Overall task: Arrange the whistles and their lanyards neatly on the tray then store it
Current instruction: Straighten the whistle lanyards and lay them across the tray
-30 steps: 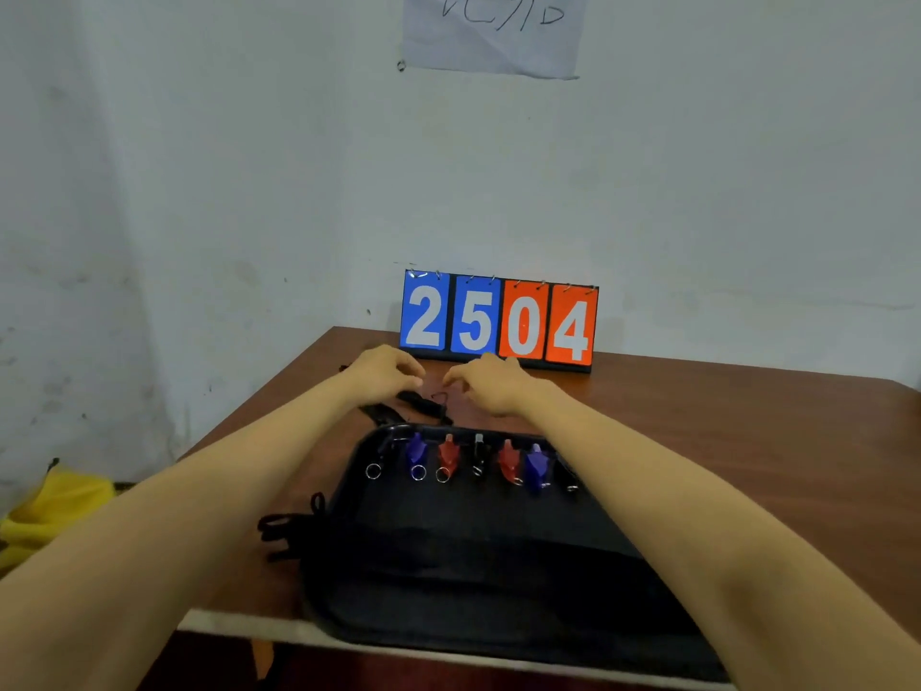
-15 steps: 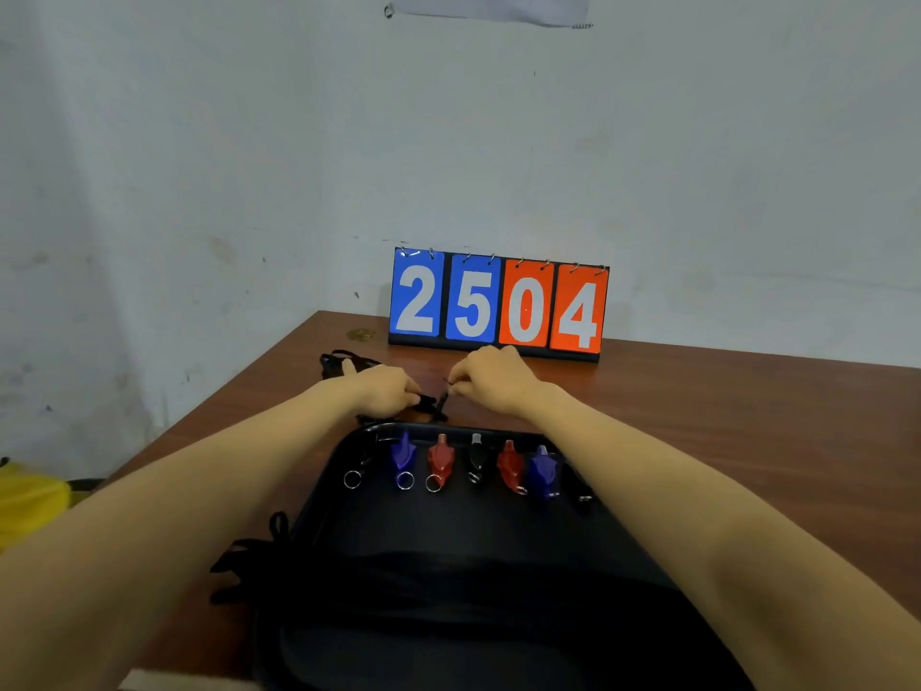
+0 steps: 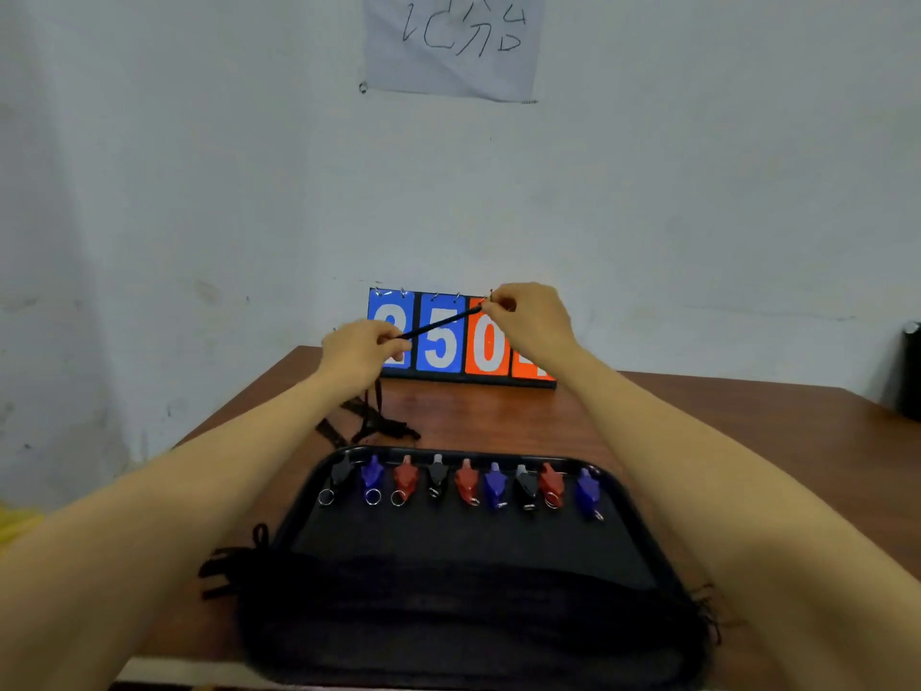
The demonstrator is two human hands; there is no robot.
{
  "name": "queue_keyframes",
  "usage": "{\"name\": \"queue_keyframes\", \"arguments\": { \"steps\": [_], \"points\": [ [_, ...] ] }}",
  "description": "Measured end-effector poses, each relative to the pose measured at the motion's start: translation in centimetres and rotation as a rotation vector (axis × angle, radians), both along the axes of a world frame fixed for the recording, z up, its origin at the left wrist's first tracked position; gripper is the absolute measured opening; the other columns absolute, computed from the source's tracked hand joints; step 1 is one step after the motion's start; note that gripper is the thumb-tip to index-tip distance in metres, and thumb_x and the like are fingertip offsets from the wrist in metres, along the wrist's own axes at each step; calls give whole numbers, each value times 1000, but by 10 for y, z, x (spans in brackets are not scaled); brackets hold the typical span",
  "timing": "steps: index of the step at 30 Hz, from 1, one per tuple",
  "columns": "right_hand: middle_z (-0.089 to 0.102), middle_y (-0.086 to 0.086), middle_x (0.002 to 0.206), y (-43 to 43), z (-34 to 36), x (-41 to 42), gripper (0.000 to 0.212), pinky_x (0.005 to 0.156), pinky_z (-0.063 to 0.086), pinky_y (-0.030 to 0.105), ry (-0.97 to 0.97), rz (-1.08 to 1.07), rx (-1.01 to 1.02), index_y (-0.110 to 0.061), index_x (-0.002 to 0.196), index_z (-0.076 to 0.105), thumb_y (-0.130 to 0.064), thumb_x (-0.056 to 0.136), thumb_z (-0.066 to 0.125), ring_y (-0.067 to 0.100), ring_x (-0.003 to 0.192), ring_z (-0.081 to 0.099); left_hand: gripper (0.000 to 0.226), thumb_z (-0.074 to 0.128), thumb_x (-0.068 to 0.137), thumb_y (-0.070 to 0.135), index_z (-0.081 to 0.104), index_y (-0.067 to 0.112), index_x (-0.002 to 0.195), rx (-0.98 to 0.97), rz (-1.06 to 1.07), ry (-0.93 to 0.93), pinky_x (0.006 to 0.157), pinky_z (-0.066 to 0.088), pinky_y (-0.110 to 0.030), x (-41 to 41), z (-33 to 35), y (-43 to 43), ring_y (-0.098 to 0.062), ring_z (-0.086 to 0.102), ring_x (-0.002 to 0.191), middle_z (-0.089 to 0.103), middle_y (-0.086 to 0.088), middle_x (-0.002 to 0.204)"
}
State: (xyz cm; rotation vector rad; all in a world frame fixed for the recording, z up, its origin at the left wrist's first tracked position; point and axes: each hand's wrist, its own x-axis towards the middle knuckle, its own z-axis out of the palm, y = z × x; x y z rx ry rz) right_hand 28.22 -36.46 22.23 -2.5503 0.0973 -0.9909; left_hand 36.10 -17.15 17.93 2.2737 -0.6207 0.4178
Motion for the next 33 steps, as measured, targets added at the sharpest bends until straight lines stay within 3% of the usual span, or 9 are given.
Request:
{"name": "queue_keyframes", "arguments": {
  "steps": [4, 6, 9, 14, 18, 22, 27, 30, 33],
  "points": [
    [69, 7, 81, -28, 16, -29, 25, 65, 48, 31, -84, -111, 172, -8, 81, 69, -25, 90, 53, 19, 73, 59, 20, 55, 91, 34, 70, 21, 91, 26, 63, -44, 92, 42, -39, -7, 20, 19, -20, 60, 90, 72, 2, 89],
    [66, 8, 77, -40, 24, -45, 24, 59, 40, 28, -122, -124, 270, -6, 80, 68, -22, 89, 54, 18, 68, 53, 19, 56, 91, 33, 70, 21, 93, 40, 65, -72, 90, 43, -40, -14, 28, 26, -20, 60, 88, 72, 1, 90],
    [65, 17, 77, -55, 33, -70, 25, 62, 39, 30, -182, -128, 392, 0, 78, 67, -20, 87, 56, 18, 66, 50, 17, 55, 92, 33, 68, 23, 89, 22, 93, -123, 83, 41, -37, -26, 39, 35, -13, 51, 66, 70, 2, 87],
    [63, 22, 79, -70, 34, -113, 28, 63, 38, 31, -200, -175, 492, 6, 82, 66, -20, 86, 57, 20, 66, 48, 23, 51, 94, 33, 69, 21, 99, 91, 150, -178, 88, 37, -37, -50, 47, 50, -18, 57, 90, 68, 3, 92],
    [68, 20, 86, -74, 20, -149, 22, 66, 43, 31, -137, -178, 508, 2, 80, 69, -16, 86, 57, 20, 70, 53, 26, 46, 96, 31, 68, 21, 106, 122, 136, -128, 91, 38, -39, -73, 42, 64, -21, 59, 99, 68, 2, 99],
    [62, 9, 71, -69, -12, -181, 23, 58, 40, 26, 23, -202, 437, 4, 80, 68, -16, 86, 57, 18, 63, 50, 26, 45, 97, 26, 66, 21, 112, 222, 132, -28, 99, 36, -38, -99, 17, 82, -25, 54, 114, 66, -1, 114],
    [66, 4, 78, -60, -44, -212, 18, 53, 37, 21, 169, -203, 457, -8, 76, 70, -20, 87, 62, 10, 58, 48, 8, 64, 85, 33, 62, 26, 82, 15, 49, 65, 84, 47, -38, -128, -21, 106, -20, 63, 85, 69, 3, 80],
    [68, 5, 89, -56, -59, -222, 15, 75, 46, 25, 186, -188, 606, -9, 86, 73, -22, 86, 66, 15, 83, 58, 9, 65, 84, 36, 66, 32, 76, 39, 66, 89, 86, 49, -38, -138, -37, 122, -17, 63, 86, 69, 8, 78],
    [69, 7, 99, -50, -70, -232, 20, 90, 41, 31, 130, -163, 827, -6, 97, 73, -21, 84, 68, 20, 101, 57, 13, 60, 88, 36, 71, 31, 91, 85, 89, 128, 93, 48, -43, -142, -51, 132, -20, 63, 97, 72, 5, 95]
  ]
}}
